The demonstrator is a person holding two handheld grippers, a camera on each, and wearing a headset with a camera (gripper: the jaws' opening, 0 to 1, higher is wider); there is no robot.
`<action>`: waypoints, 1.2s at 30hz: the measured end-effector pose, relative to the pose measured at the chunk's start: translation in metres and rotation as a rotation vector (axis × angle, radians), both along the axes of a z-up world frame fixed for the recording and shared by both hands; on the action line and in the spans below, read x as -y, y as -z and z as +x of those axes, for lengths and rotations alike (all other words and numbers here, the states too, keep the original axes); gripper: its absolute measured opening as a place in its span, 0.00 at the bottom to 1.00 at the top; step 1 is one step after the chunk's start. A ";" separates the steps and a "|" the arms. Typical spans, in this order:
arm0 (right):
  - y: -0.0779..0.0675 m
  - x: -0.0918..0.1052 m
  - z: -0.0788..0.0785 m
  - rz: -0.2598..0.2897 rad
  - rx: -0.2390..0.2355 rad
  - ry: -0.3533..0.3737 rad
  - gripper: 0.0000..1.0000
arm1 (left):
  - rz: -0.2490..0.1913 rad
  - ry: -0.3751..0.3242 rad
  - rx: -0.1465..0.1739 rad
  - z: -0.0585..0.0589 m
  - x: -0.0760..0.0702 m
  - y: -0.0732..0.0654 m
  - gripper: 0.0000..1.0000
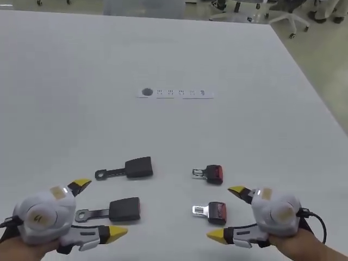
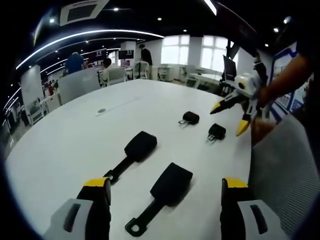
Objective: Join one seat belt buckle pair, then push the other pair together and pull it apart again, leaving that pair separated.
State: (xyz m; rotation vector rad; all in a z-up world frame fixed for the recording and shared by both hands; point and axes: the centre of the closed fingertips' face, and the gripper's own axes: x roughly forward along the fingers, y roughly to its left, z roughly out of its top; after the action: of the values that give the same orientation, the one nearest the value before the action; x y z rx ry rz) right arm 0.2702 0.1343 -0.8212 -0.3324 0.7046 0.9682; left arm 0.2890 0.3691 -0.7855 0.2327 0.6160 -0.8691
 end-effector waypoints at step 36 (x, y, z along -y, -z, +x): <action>0.036 0.004 0.003 -0.081 -0.142 -0.183 0.66 | 0.147 0.231 -0.069 0.010 0.025 0.061 0.77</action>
State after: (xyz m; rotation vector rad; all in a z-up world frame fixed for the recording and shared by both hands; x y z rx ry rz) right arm 0.2731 0.1298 -0.8570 -0.4077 0.8557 1.1472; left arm 0.2986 0.3440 -0.8466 0.4139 0.7280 -1.0588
